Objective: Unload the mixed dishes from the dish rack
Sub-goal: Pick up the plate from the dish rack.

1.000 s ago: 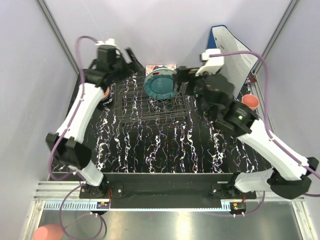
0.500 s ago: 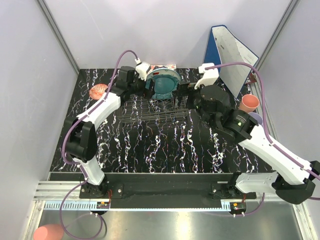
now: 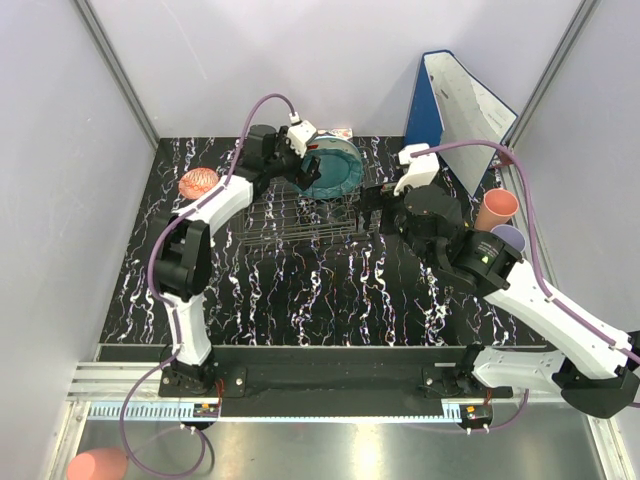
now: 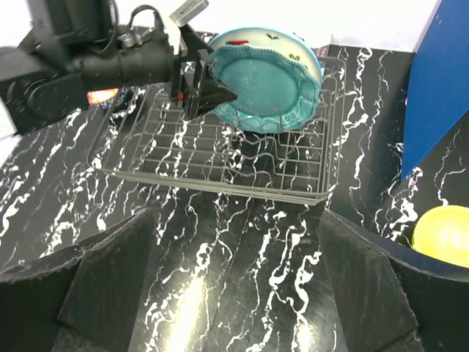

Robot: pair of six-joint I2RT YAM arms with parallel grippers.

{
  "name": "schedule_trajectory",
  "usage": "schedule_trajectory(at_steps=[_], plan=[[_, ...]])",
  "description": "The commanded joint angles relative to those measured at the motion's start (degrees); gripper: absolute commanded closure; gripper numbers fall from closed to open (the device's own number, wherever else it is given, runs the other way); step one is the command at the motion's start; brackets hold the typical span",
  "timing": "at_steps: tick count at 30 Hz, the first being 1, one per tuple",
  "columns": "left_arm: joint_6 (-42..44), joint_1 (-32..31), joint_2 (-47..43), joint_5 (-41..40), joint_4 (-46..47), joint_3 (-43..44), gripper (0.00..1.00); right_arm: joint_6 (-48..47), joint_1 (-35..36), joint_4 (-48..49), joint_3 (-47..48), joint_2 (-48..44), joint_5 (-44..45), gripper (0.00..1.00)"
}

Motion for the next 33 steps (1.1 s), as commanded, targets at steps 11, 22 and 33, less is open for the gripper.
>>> schedule_trajectory(at_steps=[11,22,33], plan=[[2.1,3.6,4.5,8.6,4.4,5.7,0.65,-0.3,-0.1,-1.2,-0.9,1.2,-1.9,0.0],[3.9,3.9,2.2,10.3,5.3,0.9,1.0,1.1,-0.2,-0.8,-1.2,2.5,-2.5,0.0],[3.2,5.2,-2.1,8.4,4.0,3.4,1.0,2.5,-0.1,-0.3,-2.8,1.3,-2.3,0.0]])
